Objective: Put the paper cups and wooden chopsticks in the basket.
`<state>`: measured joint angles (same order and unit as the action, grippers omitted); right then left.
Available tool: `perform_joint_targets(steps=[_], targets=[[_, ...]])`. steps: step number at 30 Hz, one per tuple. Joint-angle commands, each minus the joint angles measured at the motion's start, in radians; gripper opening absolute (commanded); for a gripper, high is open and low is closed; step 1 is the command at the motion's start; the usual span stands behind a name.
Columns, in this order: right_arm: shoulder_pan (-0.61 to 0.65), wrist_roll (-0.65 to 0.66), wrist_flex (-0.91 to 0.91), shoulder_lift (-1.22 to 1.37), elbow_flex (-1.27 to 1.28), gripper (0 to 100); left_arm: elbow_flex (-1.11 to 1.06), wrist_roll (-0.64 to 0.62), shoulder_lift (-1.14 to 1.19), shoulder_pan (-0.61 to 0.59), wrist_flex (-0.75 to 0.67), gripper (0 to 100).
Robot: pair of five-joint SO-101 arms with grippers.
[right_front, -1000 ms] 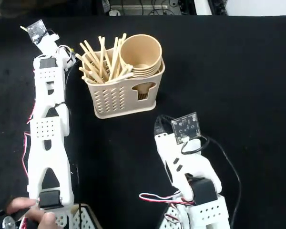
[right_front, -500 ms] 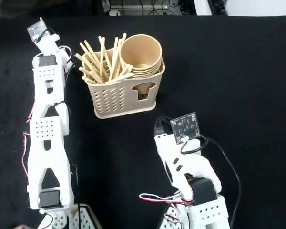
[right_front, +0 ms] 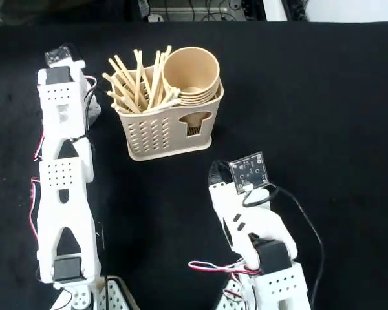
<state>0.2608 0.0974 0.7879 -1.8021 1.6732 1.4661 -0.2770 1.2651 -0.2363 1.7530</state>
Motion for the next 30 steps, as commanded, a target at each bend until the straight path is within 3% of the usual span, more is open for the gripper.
perform_joint_targets(steps=[1, 10, 16, 19, 26, 30], targets=[[0.008, 0.008, -0.04, -0.076, 0.007, 1.2, -0.286, 0.057, -0.186, 0.001, 0.012, 3], [0.008, 0.008, -0.034, -0.076, 0.01, 1.2, -1.07, 0.167, -0.824, 0.038, -0.012, 3], [0.009, 0.008, -0.032, -0.076, 0.01, 1.2, -1.577, 0.344, -1.08, 0.031, -0.172, 4], [0.009, 0.008, -0.032, -0.076, 0.01, 1.2, -1.759, 0.416, -1.158, 0.01, -0.244, 10], [0.012, 0.008, -0.051, -0.076, 0.01, 1.2, -1.781, 0.411, -1.22, -0.124, -0.353, 34], [0.041, 0.006, -0.121, -0.068, 0.01, 1.2, -1.725, 0.361, -1.217, -0.159, -0.391, 35]])
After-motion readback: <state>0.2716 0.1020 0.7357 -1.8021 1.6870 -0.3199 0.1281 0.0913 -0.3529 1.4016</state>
